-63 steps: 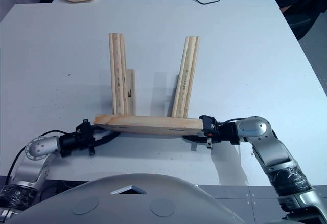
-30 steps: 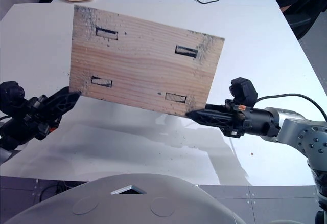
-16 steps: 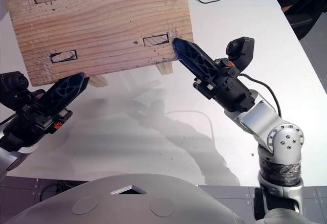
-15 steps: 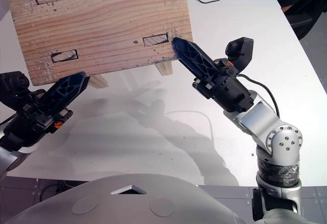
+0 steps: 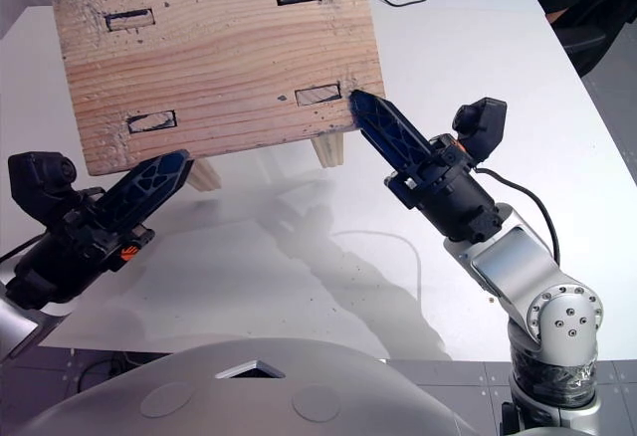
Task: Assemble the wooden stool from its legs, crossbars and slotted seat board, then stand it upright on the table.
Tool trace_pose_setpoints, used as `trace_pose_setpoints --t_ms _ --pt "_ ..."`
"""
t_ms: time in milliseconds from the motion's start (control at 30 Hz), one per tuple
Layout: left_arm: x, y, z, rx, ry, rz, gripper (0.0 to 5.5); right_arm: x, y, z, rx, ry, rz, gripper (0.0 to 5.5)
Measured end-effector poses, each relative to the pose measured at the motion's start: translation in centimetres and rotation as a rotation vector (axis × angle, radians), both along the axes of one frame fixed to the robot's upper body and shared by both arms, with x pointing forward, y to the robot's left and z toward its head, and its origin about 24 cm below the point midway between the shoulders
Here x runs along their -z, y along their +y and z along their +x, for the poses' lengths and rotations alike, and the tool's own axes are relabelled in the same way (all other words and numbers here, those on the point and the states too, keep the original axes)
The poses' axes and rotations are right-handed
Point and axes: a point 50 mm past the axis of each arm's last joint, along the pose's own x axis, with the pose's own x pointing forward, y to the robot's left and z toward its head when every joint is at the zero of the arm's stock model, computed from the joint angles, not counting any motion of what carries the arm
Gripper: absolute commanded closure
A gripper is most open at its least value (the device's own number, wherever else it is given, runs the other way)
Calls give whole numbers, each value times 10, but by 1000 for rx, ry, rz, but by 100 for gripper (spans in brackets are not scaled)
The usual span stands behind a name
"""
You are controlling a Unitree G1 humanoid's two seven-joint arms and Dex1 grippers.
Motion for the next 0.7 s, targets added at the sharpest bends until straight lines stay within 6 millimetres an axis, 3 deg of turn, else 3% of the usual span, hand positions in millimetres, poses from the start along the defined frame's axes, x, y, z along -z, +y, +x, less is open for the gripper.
trace_pose_setpoints --t_ms 267,533,600,700 --pt "1 -8 9 -95 103 23 397 4 7 9 110 162 -41 394" --pt "7 -10 42 -143 162 8 395 0 16 30 195 306 -47 394" --pt "9 -11 47 -142 174 -3 341 -1 16 34 200 311 -58 394" --pt "11 -4 60 -200 213 33 295 -1 13 37 202 307 -121 331"
